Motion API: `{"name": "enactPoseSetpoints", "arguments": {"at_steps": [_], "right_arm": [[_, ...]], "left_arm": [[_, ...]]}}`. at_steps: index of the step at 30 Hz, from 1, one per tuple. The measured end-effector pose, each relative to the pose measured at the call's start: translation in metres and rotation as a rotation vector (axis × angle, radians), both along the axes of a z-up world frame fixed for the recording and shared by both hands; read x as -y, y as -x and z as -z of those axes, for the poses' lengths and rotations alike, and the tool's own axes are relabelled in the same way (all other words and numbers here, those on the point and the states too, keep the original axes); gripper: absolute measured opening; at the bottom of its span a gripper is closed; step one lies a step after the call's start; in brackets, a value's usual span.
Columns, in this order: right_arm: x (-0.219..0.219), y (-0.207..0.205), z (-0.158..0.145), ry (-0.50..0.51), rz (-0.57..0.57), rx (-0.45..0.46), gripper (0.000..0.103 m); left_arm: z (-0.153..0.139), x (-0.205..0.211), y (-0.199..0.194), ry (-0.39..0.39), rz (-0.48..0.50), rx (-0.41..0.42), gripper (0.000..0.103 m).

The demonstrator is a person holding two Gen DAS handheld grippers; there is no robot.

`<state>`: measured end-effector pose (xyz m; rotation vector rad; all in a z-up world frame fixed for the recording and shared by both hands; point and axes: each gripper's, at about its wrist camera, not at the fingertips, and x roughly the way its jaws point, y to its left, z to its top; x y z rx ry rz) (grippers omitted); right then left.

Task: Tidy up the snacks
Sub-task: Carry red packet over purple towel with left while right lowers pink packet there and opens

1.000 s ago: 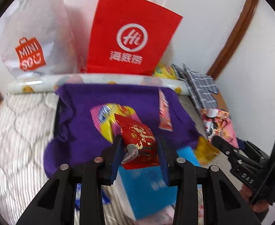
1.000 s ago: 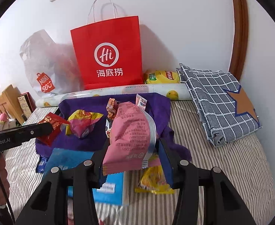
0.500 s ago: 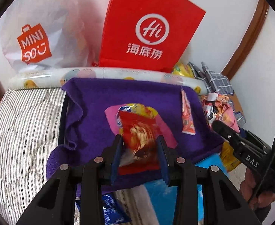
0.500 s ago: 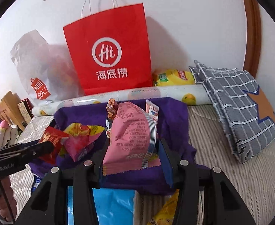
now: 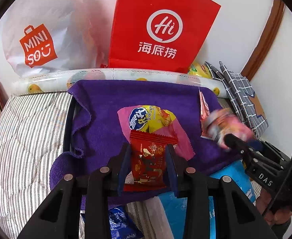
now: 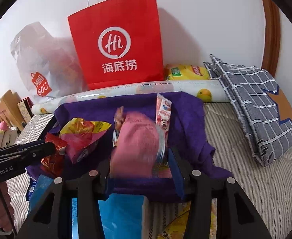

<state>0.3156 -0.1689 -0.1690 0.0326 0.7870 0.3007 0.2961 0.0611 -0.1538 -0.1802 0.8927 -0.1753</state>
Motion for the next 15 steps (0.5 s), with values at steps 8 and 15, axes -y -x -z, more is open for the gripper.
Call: {"name": "enactPoseSetpoints", "arguments": {"at_steps": [8, 15], "right_arm": [[-0.0016, 0.0035, -0.0045, -0.005, -0.001, 0.036, 0.055], [0.0021, 0.0016, -0.0043, -0.03, 0.015, 0.025, 0.059]], "left_arm": [[-0.0012, -0.0023, -0.0011, 0.025, -0.013, -0.011, 0.041], [0.0031, 0.0053, -0.004, 0.001, 0.0, -0.04, 0.051]]}}
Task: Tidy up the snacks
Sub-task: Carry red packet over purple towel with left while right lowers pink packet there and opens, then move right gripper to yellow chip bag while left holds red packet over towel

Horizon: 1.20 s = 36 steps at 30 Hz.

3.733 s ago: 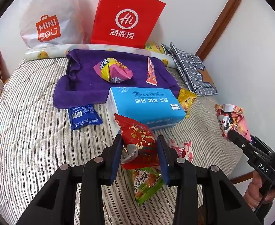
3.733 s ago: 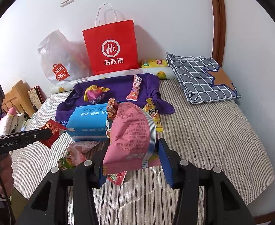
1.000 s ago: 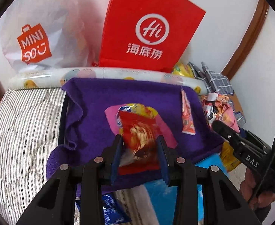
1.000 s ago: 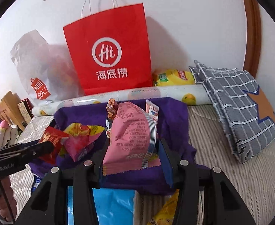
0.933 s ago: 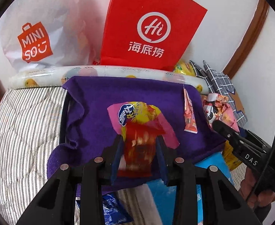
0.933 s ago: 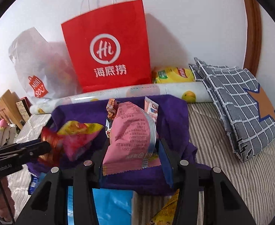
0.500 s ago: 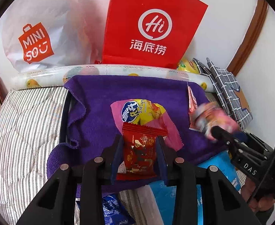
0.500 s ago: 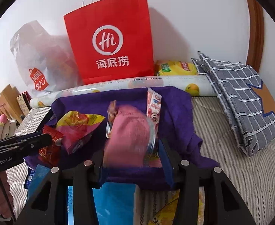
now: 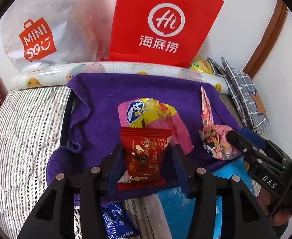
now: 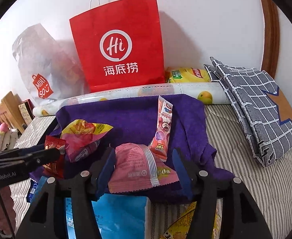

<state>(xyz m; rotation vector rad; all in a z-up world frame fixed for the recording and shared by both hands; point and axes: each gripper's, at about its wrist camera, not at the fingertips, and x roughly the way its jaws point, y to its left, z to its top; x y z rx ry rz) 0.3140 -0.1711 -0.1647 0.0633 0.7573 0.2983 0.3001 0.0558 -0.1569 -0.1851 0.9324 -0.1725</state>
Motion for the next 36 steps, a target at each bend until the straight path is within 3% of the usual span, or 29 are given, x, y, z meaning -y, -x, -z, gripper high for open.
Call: {"name": "enactPoseSetpoints", "arguments": {"at_steps": [5, 14, 36], "right_arm": [[0.002, 0.002, -0.003, -0.004, 0.019, 0.017, 0.064], [0.003, 0.004, -0.007, -0.009, 0.037, 0.04, 0.067], [-0.003, 0.014, -0.013, -0.014, 0.044, 0.103, 0.067]], "left_arm": [[0.001, 0.001, 0.0, 0.0, -0.003, -0.012, 0.06], [0.002, 0.004, -0.001, -0.038, -0.012, -0.021, 0.062], [0.007, 0.006, -0.004, -0.028, -0.009, -0.049, 0.064]]}}
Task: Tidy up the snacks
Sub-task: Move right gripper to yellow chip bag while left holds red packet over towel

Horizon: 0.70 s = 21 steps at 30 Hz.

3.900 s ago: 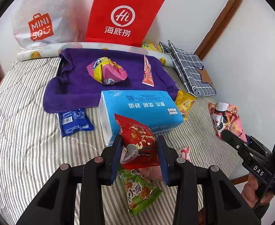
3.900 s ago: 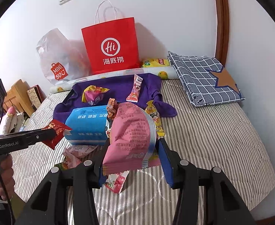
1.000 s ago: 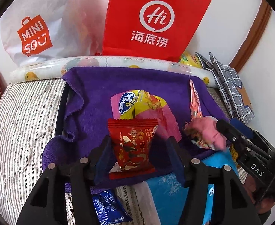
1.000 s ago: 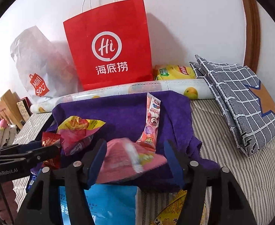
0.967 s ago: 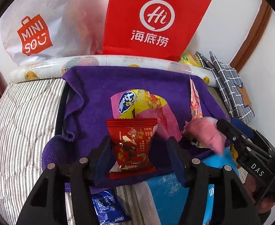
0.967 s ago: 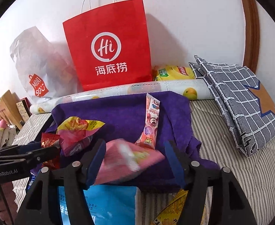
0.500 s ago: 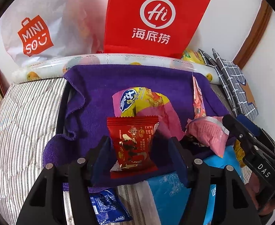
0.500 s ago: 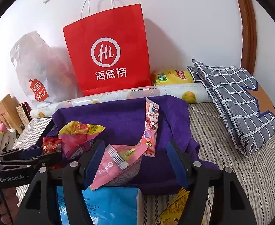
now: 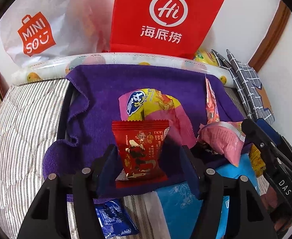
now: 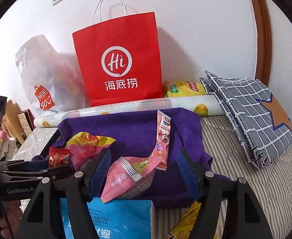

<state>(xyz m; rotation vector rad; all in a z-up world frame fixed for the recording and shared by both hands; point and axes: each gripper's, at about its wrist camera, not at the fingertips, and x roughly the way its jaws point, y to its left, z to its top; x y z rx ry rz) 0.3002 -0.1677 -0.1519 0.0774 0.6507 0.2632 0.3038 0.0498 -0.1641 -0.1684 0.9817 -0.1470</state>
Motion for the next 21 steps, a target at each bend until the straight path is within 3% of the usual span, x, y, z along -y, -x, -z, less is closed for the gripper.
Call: {"name": "enactPoseSetpoints", "arguments": {"at_steps": [12, 21], "right_arm": [[-0.011, 0.019, -0.009, 0.033, -0.028, 0.092, 0.067], [0.0, 0.034, -0.015, 0.008, 0.003, 0.013, 0.067]], "left_arm": [[-0.002, -0.002, 0.001, -0.004, -0.011, 0.018, 0.064], [-0.006, -0.004, 0.003, -0.013, -0.022, 0.055, 0.064]]}}
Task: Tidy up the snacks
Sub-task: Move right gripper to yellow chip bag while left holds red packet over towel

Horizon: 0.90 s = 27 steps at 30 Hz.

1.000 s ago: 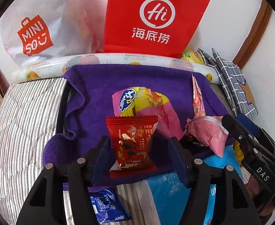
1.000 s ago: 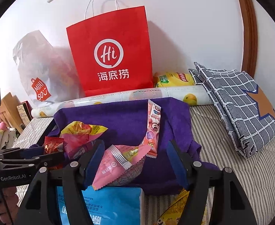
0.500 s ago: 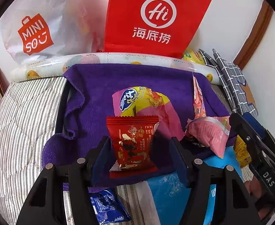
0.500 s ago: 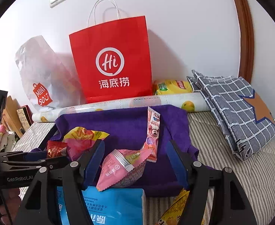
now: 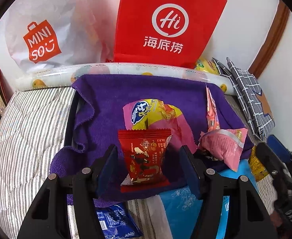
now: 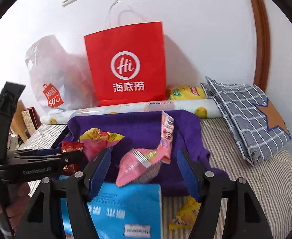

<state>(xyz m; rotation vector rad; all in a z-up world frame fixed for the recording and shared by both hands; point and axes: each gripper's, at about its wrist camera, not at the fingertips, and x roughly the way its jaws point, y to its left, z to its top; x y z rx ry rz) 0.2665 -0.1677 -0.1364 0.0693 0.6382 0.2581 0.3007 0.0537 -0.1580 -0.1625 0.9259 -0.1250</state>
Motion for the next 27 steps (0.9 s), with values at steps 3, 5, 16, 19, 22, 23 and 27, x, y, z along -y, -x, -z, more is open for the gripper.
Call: {"name": "enactPoseSetpoints", "arguments": {"at_steps": [3, 5, 16, 19, 22, 23, 27], "right_arm": [[0.013, 0.009, -0.005, -0.023, 0.029, -0.018, 0.067], [0.019, 0.014, -0.007, -0.025, 0.034, -0.029, 0.067], [0.036, 0.051, 0.0, 0.051, 0.044, -0.047, 0.067], [0.04, 0.057, 0.004, 0.042, 0.044, -0.056, 0.067], [0.042, 0.061, 0.011, 0.041, 0.047, -0.077, 0.067], [0.043, 0.062, 0.013, 0.041, 0.05, -0.083, 0.067], [0.047, 0.064, 0.017, 0.031, 0.063, -0.101, 0.067]], "left_arm": [[0.0, 0.001, 0.0, 0.003, 0.007, -0.002, 0.064], [0.0, 0.002, 0.001, 0.008, 0.013, 0.001, 0.064], [-0.006, 0.006, 0.006, -0.01, 0.016, 0.018, 0.064], [-0.009, 0.003, 0.008, 0.006, 0.013, 0.022, 0.064], [-0.011, 0.002, 0.009, 0.006, 0.008, 0.026, 0.064], [-0.011, 0.002, 0.009, 0.004, 0.005, 0.026, 0.064], [-0.009, 0.002, 0.007, -0.003, 0.003, 0.014, 0.064]]}}
